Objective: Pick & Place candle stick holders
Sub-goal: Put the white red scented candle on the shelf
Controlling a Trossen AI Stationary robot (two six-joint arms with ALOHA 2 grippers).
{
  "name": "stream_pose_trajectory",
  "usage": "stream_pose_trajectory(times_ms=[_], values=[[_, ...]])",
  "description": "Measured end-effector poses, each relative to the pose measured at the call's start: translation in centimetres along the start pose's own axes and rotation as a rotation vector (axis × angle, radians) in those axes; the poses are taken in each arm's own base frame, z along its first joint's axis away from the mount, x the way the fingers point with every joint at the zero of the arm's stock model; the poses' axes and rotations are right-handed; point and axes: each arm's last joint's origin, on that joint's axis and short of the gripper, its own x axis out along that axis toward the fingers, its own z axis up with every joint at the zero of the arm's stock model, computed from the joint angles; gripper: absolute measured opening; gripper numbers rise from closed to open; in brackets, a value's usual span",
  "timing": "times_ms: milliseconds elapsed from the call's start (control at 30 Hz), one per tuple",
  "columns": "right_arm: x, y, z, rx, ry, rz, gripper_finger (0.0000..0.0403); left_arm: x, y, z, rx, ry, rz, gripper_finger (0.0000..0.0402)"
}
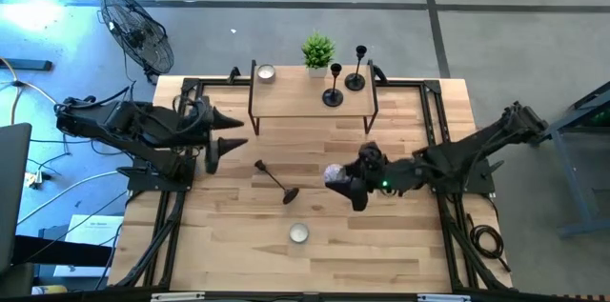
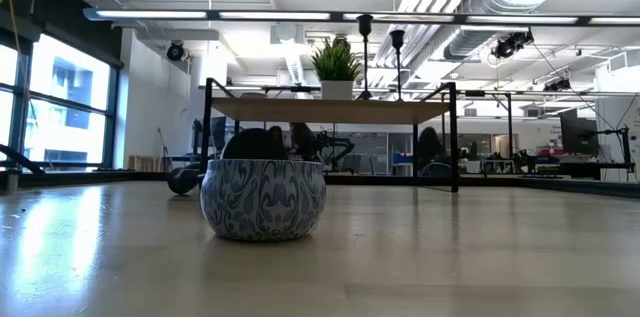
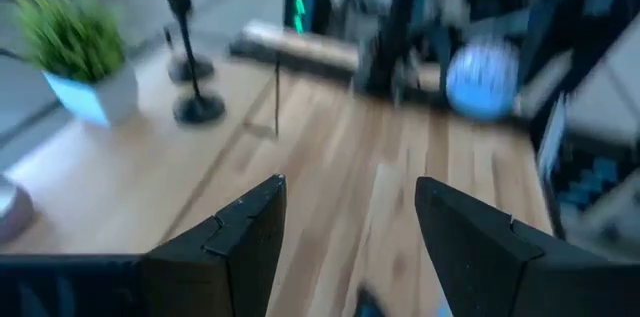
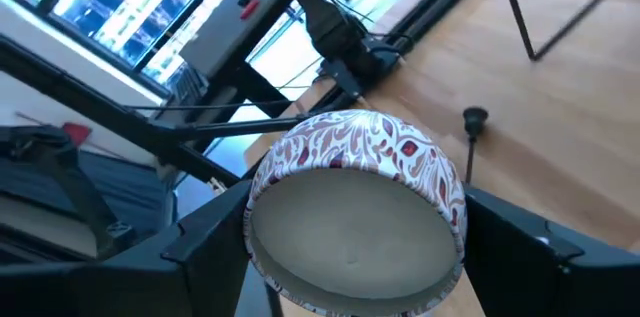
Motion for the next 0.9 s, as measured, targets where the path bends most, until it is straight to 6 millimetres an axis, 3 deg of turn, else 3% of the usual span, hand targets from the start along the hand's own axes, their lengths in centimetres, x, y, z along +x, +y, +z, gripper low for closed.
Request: stream_pose_trajectory(times_ms=[167, 367, 633, 900], values=[[0.0, -0.7, 1.7, -0.059, -0.002, 0.022, 0.0288, 0.9, -0.6, 1.0, 0.014, -0.117, 0.086, 0.0218], [0.5, -1.1, 3.1, -0.095, 0.0, 0.087, 0.0288, 2.6, -1.4, 1.0, 0.097, -0.128, 0.164, 0.0218], [0.8, -1.2, 4.0, -0.078, 0.009, 0.166, 0.0288, 5.3, -3.5, 0.3, 0.62, -0.067, 0.145, 0.0218], [0.7, -0.9, 4.3, -0.061, -0.009, 0.204, 0.0288, 6.0, -7.3, 0.5, 1.087, -0.204, 0.076, 0.0218]])
